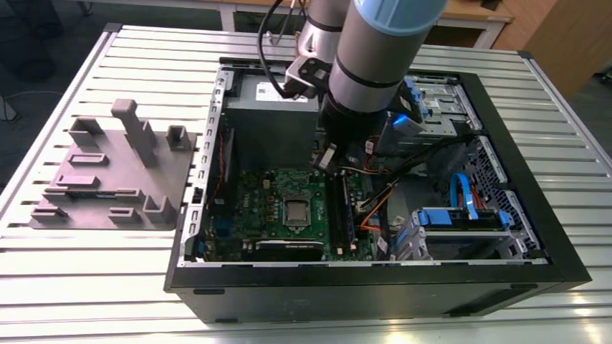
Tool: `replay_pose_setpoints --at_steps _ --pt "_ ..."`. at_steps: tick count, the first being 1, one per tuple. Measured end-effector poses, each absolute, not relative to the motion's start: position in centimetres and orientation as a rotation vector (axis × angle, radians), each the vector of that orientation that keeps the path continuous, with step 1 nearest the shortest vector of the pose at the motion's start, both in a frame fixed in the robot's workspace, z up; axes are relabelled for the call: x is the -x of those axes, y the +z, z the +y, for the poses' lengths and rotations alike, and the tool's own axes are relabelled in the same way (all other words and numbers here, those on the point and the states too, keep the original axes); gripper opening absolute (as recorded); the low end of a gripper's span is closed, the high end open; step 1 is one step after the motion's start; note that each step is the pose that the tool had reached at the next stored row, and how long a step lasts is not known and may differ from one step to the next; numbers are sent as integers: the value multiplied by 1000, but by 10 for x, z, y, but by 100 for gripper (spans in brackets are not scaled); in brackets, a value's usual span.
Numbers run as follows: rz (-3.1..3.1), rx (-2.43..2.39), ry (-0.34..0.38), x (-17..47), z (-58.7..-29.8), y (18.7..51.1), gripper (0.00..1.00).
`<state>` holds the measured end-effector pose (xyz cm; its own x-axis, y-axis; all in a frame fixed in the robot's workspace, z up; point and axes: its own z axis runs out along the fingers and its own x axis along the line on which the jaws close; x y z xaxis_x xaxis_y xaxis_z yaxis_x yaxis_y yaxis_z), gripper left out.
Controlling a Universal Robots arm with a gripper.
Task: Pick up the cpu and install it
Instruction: 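Install the first cpu locking lever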
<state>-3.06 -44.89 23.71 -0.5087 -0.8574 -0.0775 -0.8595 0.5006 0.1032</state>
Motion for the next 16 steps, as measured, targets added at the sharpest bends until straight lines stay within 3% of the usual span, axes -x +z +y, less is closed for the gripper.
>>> replay_pose_setpoints --at_steps 16 --pt "2705 1554 200 40 -452 234 10"
